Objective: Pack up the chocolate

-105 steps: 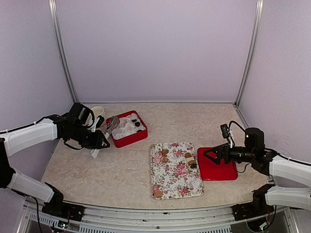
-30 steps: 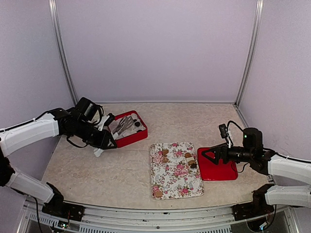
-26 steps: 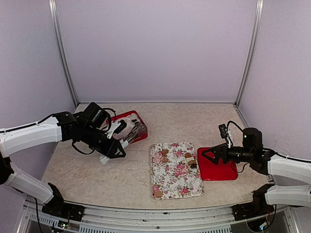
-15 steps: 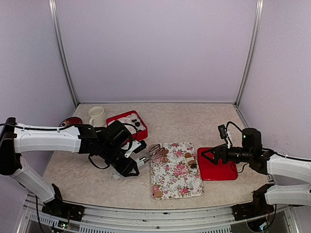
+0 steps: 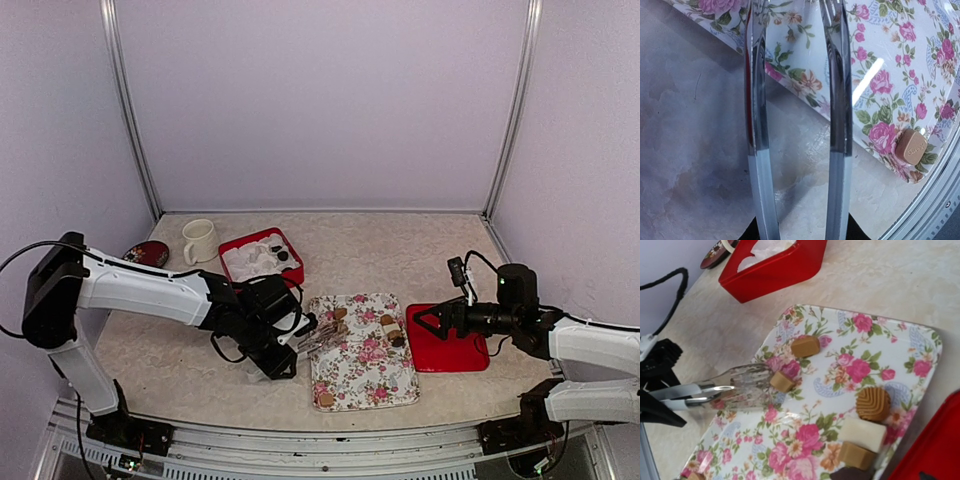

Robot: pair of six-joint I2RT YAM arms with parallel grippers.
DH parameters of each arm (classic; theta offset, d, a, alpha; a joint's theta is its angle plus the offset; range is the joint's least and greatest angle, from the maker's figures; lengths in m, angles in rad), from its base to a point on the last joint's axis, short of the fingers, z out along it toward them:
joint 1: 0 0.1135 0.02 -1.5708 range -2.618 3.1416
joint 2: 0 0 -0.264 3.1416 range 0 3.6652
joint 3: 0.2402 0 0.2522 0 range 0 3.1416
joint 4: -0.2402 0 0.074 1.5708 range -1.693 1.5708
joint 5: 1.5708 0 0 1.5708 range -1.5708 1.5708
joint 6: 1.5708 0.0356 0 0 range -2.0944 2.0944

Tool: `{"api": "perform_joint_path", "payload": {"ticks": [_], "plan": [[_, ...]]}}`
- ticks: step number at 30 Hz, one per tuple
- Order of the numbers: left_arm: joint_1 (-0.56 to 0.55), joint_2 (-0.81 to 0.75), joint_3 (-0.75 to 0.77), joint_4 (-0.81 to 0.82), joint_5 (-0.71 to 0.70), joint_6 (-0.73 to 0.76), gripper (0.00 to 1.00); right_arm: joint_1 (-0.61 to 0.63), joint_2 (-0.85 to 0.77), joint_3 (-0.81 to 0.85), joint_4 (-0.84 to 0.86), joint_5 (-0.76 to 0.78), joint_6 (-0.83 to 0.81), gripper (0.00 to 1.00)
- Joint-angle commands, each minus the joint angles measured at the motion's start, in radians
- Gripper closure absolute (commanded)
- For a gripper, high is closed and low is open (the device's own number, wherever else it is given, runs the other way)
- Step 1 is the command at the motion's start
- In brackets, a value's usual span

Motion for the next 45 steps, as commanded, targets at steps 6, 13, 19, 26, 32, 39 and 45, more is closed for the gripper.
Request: {"api": "perform_joint_path", "payload": {"ticks": [6, 13, 19, 26, 32, 39, 45], "plan": [[-0.008, 0.066, 0.084, 0.029, -0.048, 0.034, 0.67, 0.011, 0.001, 0.016, 0.018, 0.001, -0.009, 0.0], [-0.006, 0.092, 0.108, 0.025, -0.057, 0.049, 0.66, 0.011, -0.002, 0.015, 0.01, 0.007, -0.014, 0.0], [0.005, 0.057, 0.102, 0.021, -0.073, 0.046, 0.75, 0.01, -0.001, 0.014, 0.009, 0.007, -0.016, 0.0], [0.045, -0.061, 0.067, 0.015, -0.071, 0.031, 0.8, 0.01, -0.002, 0.014, 0.007, 0.007, -0.018, 0.0], [0.121, -0.185, 0.012, 0.022, -0.008, 0.001, 0.8, 0.01, 0.007, 0.009, 0.019, 0.003, -0.02, 0.0], [0.297, -0.327, -0.039, 0.017, 0.082, -0.026, 0.8, 0.011, 0.018, 0.019, 0.019, 0.003, -0.024, 0.0], [0.494, -0.38, -0.044, -0.03, 0.136, -0.027, 0.8, 0.01, 0.029, 0.03, 0.017, 0.002, -0.026, 0.0]]}}
